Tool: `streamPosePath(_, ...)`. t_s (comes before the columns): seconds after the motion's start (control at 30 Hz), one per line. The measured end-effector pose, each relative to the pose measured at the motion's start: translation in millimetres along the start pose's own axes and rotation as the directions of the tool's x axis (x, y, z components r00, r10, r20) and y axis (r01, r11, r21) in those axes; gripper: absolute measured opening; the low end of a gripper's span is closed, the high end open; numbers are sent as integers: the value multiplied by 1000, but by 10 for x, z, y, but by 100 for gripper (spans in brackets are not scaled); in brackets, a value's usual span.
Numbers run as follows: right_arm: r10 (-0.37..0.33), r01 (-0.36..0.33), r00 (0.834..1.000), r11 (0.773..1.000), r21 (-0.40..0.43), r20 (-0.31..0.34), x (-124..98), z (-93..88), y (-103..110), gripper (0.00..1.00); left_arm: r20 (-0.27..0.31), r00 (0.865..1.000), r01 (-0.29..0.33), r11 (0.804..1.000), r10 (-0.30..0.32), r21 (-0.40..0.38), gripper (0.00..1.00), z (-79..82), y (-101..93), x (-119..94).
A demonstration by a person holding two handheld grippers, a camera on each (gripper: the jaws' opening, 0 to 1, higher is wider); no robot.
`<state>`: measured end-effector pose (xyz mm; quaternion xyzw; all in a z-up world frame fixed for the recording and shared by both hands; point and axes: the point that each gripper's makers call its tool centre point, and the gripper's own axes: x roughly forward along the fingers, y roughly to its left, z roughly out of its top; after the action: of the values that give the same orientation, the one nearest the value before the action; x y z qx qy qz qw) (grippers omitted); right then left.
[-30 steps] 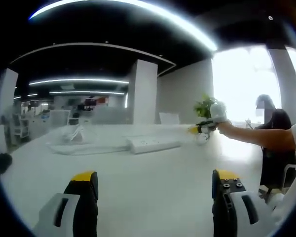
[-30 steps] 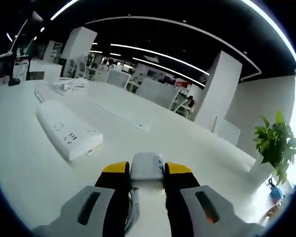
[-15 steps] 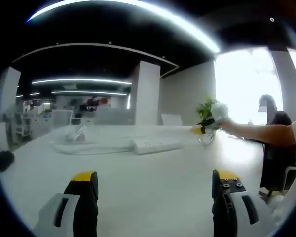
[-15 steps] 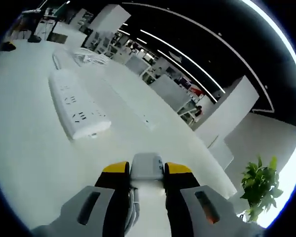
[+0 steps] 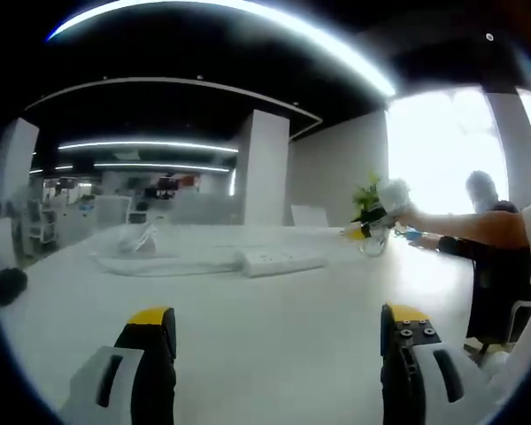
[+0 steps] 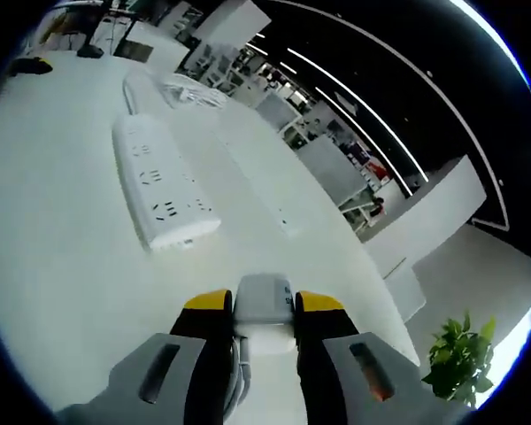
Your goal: Straighten the power strip on the desk, plug the charger into it
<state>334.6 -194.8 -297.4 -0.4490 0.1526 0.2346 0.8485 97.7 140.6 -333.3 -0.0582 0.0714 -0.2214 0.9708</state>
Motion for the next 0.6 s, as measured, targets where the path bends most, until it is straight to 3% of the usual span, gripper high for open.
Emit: streamPosePath(0.6,138,-147,988,973,-175,-65,-3,138,145,25,-5,1000,5,1000,-5,6,99,19,-6,13)
